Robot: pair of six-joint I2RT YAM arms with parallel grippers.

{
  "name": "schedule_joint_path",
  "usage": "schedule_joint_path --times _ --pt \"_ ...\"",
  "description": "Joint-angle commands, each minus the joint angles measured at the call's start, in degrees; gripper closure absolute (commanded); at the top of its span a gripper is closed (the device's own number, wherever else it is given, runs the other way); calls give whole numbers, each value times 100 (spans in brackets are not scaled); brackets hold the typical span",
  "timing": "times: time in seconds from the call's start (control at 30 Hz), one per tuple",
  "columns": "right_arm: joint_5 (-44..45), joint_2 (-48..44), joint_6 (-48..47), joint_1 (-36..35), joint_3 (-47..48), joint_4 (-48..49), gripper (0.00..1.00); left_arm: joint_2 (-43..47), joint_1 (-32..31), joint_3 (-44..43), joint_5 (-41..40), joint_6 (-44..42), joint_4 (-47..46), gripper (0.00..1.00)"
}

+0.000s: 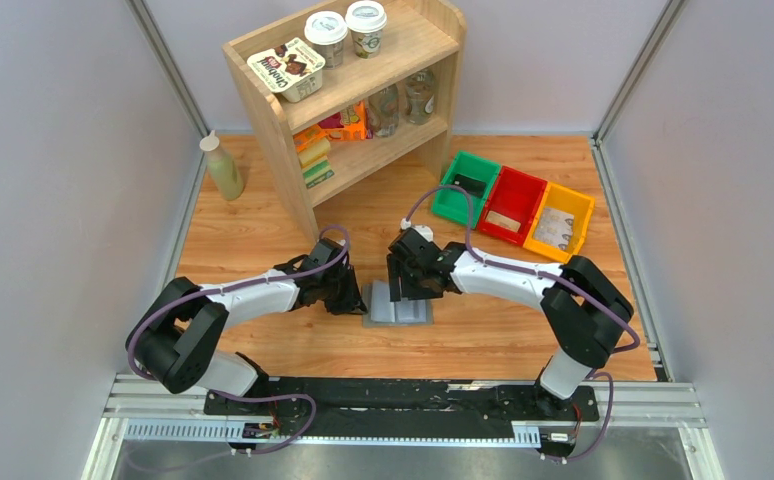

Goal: Take the credit cards out of the card holder
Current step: Remove the credit card from the card holder.

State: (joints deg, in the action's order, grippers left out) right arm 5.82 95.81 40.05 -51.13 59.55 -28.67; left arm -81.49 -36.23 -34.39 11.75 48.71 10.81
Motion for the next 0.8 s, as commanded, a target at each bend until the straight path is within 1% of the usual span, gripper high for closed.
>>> schedule_joint_path --times 0.0,0.23,0.47,0.77 --pt "427 -133 -68 -133 373 -174 30 20 -25 55 47 42 -44 79" --pt "481 -1 -112 -134 426 -183 29 19 -25 55 47 42 -44 79" --pt "174 175 -147 -134 435 1 31 37 -25 47 47 25 -44 79" --pt "463 193 -68 -142 400 -192 30 37 -25 64 47 25 -44 79"
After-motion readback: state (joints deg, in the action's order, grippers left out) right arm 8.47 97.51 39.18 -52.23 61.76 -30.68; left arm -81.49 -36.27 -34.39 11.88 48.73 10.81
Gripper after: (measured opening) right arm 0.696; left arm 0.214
